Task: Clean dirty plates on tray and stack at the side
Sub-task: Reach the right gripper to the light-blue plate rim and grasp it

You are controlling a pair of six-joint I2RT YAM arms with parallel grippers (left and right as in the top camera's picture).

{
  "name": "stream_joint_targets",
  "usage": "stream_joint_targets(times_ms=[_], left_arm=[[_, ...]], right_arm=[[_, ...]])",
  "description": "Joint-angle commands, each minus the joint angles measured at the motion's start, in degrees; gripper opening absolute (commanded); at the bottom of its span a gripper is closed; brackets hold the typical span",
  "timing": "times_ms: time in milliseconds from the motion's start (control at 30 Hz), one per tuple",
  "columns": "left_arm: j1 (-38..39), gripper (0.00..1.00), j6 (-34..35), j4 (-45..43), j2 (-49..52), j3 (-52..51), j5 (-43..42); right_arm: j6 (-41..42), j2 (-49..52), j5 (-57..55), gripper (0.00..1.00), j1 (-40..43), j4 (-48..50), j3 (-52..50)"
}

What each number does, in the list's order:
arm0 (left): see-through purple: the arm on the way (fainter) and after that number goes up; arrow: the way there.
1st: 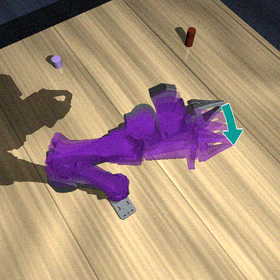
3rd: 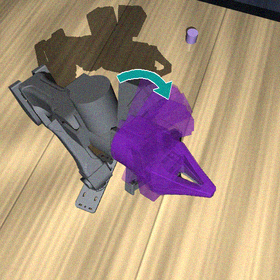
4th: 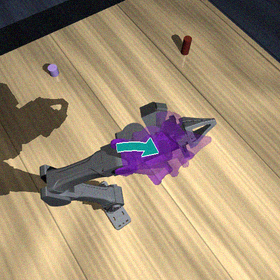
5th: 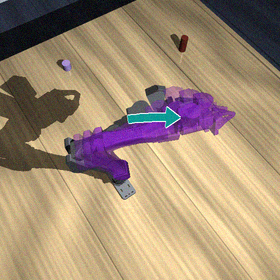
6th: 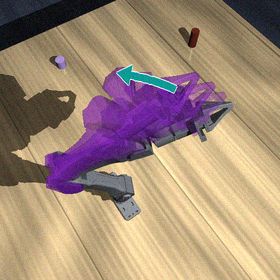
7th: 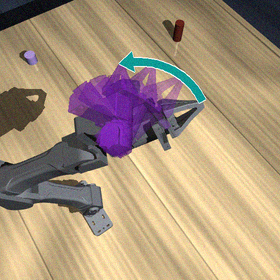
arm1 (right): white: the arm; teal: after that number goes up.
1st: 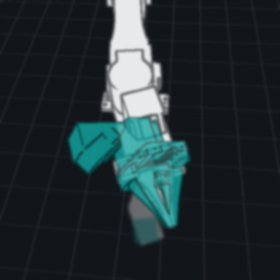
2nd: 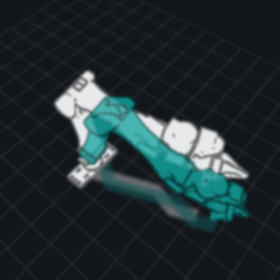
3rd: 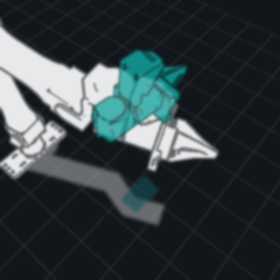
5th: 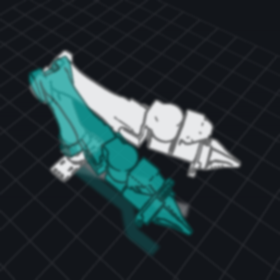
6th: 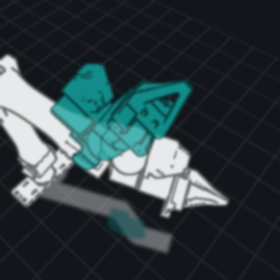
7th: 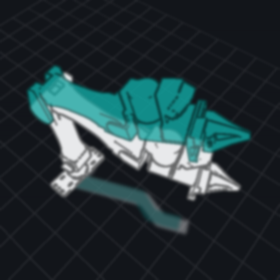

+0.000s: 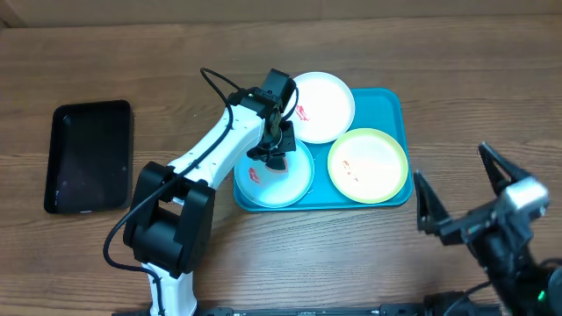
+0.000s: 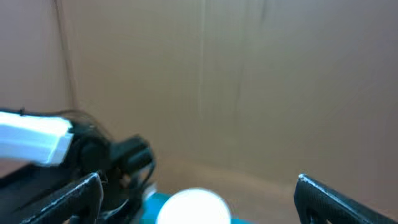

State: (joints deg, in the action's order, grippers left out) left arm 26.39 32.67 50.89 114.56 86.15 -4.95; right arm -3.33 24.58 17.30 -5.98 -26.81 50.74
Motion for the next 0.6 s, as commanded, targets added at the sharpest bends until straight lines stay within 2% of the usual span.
stream_joint_targets(times_ms=[0, 100, 200, 300, 367, 467, 567], left_arm=[[-0.11, 0.04, -0.96, -0.2, 0.2, -0.17, -0.87], [-0.11, 0.04, -0.96, -0.2, 0.2, -0.17, -0.87], [-0.11, 0.04, -1.01, -0.15, 0.2, -0.17, -0.87], [-0.13, 0.04, -1.46, -0.17, 0.2, -0.17, -0.85], [-0.11, 0.04, -1.86, -0.15, 0.2, -0.17, -0.85], [-0.11, 0.04, -1.84, -0.22, 0.2, -0.17, -0.87], [-0.11, 0.04, -1.84, -0.2, 0.2, -0.17, -0.85]], right_arm=[[-0.76, 10.75, 13.84, 1.0, 0.37, -5.07, 4.98], [0.28, 17.84, 22.53, 1.0, 0.37, -2.32, 5.01], [7.85, 24.55, 21.59, 1.0, 0.37, 1.22, 5.44], [8.87, 33.83, 13.79, 1.0, 0.37, -6.1, 10.99], [14.49, 39.89, 6.1, 1.0, 0.37, -15.32, 17.11], [14.73, 48.65, 5.6, 1.0, 0.37, -26.34, 25.86], [14.71, 54.36, 12.02, 1.0, 0.37, -28.37, 29.51]])
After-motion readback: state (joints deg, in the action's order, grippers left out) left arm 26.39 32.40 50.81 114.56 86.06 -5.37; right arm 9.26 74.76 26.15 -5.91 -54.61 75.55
